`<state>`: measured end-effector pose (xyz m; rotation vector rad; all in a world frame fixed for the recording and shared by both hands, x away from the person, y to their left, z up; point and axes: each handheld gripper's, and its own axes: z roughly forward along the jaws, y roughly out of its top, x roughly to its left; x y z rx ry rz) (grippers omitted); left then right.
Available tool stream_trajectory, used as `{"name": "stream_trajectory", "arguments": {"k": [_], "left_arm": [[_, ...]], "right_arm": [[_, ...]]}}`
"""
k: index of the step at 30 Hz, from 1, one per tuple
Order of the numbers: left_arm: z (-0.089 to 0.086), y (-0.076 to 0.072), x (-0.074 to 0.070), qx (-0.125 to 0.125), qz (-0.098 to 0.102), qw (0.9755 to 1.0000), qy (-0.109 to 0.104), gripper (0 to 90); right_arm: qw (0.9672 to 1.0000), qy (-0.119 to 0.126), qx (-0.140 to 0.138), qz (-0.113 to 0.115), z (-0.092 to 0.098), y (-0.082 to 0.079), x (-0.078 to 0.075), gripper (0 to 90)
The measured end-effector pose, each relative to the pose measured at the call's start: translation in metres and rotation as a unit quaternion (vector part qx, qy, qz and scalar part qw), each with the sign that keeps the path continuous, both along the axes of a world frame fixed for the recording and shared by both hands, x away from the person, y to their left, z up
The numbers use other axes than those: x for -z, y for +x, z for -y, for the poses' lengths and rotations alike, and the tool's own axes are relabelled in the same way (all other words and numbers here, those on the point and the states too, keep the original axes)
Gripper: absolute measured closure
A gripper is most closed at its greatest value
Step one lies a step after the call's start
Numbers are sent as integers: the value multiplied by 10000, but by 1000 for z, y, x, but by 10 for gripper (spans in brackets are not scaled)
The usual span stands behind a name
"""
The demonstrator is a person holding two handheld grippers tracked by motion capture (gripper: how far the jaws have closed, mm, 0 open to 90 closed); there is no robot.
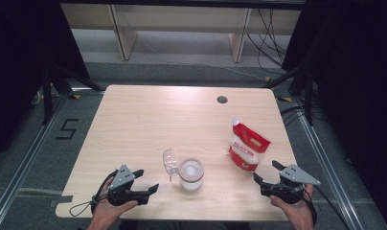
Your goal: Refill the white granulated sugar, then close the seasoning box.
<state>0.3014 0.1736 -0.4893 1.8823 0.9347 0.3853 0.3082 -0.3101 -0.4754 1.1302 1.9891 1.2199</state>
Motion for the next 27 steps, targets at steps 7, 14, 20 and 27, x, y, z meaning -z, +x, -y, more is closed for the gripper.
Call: {"name": "stream_trajectory", "arguments": {"k": [7,14,20,27], "left_arm": [[0,0,0,38,-1,10000,7,225],[1,-1,1,2,-30,10000,-49,222],[1,0,0,40,-11,10000,-55,222],[1,1,-2,-35,-117,9997,-207,228]], "right_arm": [[9995,-39,-63,-296,-4,-8,5,161],[9985,26,-97,-537,-12,-16,8,163],[9985,-109,-210,-499,-10,-13,11,163],[9981,-130,-225,-558,-10,-13,13,164]]}}
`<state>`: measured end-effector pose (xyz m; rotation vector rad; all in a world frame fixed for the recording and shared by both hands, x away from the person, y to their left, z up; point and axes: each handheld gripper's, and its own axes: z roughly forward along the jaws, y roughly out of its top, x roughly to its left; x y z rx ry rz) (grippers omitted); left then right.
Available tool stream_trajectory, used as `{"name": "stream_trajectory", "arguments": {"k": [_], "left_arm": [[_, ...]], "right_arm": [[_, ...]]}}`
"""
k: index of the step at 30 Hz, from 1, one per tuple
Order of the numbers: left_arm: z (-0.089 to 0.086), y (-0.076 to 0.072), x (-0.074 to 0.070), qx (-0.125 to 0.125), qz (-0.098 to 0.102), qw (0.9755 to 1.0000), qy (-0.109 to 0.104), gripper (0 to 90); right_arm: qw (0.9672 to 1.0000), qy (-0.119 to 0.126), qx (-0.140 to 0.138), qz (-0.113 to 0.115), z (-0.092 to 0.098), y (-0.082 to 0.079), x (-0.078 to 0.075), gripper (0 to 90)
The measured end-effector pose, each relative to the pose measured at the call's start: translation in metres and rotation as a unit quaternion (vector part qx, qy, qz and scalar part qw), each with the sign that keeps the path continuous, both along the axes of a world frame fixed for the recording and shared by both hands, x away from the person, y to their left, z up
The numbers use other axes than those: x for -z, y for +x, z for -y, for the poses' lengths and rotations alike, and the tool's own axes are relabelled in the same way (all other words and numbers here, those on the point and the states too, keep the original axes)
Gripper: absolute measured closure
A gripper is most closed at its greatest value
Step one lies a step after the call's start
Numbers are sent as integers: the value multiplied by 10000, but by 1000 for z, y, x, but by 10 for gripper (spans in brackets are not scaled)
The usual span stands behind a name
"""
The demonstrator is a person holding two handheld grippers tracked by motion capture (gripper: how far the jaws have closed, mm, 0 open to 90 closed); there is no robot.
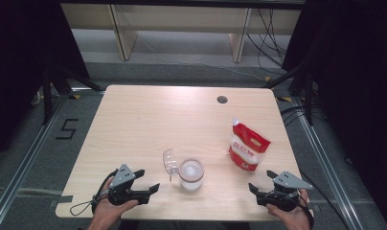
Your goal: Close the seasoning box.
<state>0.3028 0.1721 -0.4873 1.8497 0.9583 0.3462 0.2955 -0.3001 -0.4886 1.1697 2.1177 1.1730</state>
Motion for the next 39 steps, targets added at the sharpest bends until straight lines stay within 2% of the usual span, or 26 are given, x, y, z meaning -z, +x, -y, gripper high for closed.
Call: {"name": "stream_trajectory", "arguments": {"k": [4,6,10,11,12,13,16,17,18,19,21,22,23,25,26,27,29,30,38,39], "left_arm": [[0,2,-5,18,-11,9999,-102,268],[-2,3,-9,102,26,9998,-168,325],[-1,5,-16,-5,117,9992,-389,485],[-2,5,-18,8,147,9993,-351,518],[-1,5,-19,25,177,9990,-414,561],[-1,6,-21,62,249,9991,-330,598],[3,7,-24,96,304,9986,-420,704],[4,7,-26,125,345,9987,-353,735],[7,8,-27,167,348,9984,-407,767],[8,8,-28,177,351,9986,-352,797],[12,10,-29,340,403,9981,-332,839],[14,10,-29,313,355,9984,-316,855],[16,10,-30,364,383,9981,-301,867],[18,10,-31,398,394,9980,-298,885],[19,10,-32,388,382,9980,-337,890],[19,10,-33,439,422,9978,-268,891],[20,10,-34,488,441,9973,-320,893],[21,10,-34,494,441,9973,-330,893],[23,11,-37,493,451,9972,-324,895],[23,11,-38,491,454,9972,-328,895]], "right_arm": [[10000,-33,-37,-3,1,1,1,164],[10000,-30,-22,-8,2,1,1,165],[10000,-69,-41,-15,1,0,1,166],[10000,-76,-41,-18,1,0,1,167],[10000,-53,7,-33,0,-1,1,167],[9998,42,108,-142,-2,-3,0,167],[10000,-26,4,-42,1,-1,1,168],[10000,-28,2,-36,1,-1,1,169],[10000,-65,32,-34,1,-2,0,170],[10000,-86,7,-32,0,-2,1,170],[9998,-24,95,-173,-4,-5,0,170],[9999,-36,70,-132,-4,-4,0,170],[9998,-30,77,-164,-5,-5,-1,172],[10000,-38,-10,-89,-6,-4,-1,173],[9999,-119,-73,30,-4,-3,0,173],[9997,-190,-101,141,-3,-2,0,173],[9997,-157,-151,132,-3,-2,-1,172],[9998,-70,-154,50,-5,-3,-1,172],[9997,-122,-215,91,-7,-3,-1,175],[9999,-56,-125,-24,-9,-5,-2,175]]}}
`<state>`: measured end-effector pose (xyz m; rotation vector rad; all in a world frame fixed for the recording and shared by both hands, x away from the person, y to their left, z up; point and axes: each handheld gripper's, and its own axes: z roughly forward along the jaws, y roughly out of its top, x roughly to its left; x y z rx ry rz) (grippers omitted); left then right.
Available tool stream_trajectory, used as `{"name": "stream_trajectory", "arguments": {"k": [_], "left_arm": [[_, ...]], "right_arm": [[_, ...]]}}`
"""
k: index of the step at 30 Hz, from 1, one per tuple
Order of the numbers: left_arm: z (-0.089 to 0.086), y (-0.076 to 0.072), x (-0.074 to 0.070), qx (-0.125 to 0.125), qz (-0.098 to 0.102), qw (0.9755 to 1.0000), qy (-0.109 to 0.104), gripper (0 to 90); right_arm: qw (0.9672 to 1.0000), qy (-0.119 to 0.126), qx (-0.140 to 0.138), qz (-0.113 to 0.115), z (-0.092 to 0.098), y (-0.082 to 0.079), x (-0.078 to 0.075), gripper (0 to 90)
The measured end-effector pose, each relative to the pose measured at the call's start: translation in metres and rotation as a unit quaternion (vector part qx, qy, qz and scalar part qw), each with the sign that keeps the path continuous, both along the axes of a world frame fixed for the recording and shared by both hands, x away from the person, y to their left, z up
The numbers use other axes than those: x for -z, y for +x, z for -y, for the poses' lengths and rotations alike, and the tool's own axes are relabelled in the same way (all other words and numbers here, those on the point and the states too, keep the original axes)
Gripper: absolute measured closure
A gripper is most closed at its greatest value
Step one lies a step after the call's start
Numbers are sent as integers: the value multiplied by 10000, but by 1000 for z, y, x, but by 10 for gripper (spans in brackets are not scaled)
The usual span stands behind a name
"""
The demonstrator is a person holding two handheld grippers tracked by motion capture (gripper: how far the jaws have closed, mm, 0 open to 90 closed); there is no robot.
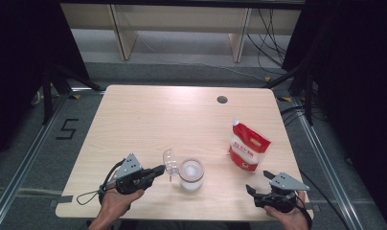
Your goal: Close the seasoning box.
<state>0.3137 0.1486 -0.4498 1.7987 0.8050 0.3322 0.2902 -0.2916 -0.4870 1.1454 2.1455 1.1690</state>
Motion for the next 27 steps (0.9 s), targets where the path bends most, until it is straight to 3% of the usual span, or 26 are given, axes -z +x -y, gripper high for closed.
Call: {"name": "stream_trajectory", "arguments": {"k": [2,27], "left_arm": [[1,0,-1,-20,-29,10000,-6,895],[11,2,-4,111,117,9999,59,893]], "right_arm": [[9998,-79,-123,142,1,2,0,175],[9995,-104,-123,268,1,3,1,176]]}}
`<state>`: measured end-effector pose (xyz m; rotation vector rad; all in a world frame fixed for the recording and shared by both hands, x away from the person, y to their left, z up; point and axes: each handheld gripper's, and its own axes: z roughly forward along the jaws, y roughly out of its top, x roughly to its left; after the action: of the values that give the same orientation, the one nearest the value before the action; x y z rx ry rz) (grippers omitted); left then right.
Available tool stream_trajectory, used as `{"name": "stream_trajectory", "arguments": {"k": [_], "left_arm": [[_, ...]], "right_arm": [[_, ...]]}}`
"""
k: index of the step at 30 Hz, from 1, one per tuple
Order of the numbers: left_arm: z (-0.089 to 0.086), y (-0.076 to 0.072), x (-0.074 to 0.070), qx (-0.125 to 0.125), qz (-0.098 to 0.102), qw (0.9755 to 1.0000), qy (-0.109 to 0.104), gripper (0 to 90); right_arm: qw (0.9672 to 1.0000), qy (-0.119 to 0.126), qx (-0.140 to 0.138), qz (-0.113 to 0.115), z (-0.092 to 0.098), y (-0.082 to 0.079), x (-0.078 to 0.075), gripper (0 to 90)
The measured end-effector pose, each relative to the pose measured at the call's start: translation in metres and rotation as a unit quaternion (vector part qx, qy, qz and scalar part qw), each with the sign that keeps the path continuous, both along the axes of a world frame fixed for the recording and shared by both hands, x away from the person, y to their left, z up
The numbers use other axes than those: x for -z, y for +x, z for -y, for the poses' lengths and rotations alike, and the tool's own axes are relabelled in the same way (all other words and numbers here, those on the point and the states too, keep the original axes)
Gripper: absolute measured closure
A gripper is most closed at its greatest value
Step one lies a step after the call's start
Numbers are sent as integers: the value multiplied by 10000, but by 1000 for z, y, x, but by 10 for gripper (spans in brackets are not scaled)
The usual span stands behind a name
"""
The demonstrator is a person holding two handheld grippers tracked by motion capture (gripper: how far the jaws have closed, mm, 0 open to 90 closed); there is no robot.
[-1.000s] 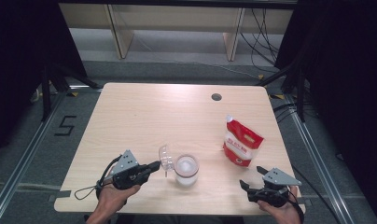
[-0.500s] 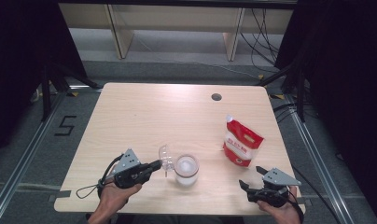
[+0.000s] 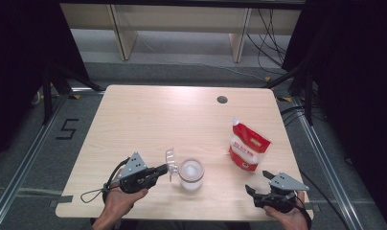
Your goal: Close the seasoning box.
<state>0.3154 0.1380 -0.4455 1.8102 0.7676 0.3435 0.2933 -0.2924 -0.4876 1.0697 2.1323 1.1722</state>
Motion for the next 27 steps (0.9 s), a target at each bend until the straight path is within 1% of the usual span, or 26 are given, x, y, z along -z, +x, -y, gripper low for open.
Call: {"name": "stream_trajectory", "arguments": {"k": [1,2,3,5,6,10,11,12,13,14,15,16,17,18,21,23,24,27], "left_arm": [[0,0,0,18,-2,10000,-25,893],[0,0,0,19,-12,10000,-1,892],[1,1,0,34,-7,10000,-29,892],[2,0,0,9,-31,10000,2,891],[2,1,0,36,-10,10000,28,891],[5,1,0,83,-11,10000,6,890],[6,1,0,86,-3,10000,-2,888],[6,1,0,82,-12,10000,34,887],[7,1,0,107,-11,9999,54,886],[8,2,0,137,-20,9999,26,885],[9,2,0,164,1,9999,17,884],[10,1,0,143,-19,9999,70,883],[10,2,0,179,6,9998,85,882],[11,2,0,169,-8,9998,51,882],[12,2,-1,180,-8,9998,68,880],[13,3,-1,182,-16,9998,52,876],[14,3,-1,202,-26,9998,-2,873],[14,3,-1,203,-112,9997,-51,838]], "right_arm": [[10000,14,0,-47,0,0,0,176],[10000,-18,7,-2,0,0,0,176],[10000,-18,5,-5,0,0,0,176],[10000,7,16,-85,-1,-1,0,176],[10000,-52,-19,-14,0,0,0,176],[10000,-51,-32,-11,0,0,0,176],[10000,-50,-32,-13,0,0,0,177],[10000,-49,-34,-12,0,0,0,176],[10000,-5,-31,-90,-1,0,0,176],[10000,-37,-33,-9,0,0,0,176],[10000,-11,-36,-88,-1,0,0,176],[9999,23,-47,-111,-1,0,1,176],[9999,22,-63,-87,-1,0,1,176],[9999,7,-63,-79,-1,0,1,176],[10000,-34,-48,-41,0,1,1,176],[10000,-16,-41,-27,-1,1,1,176],[10000,-7,-28,-39,-1,1,1,176],[10000,-2,-34,-40,-1,1,1,177]]}}
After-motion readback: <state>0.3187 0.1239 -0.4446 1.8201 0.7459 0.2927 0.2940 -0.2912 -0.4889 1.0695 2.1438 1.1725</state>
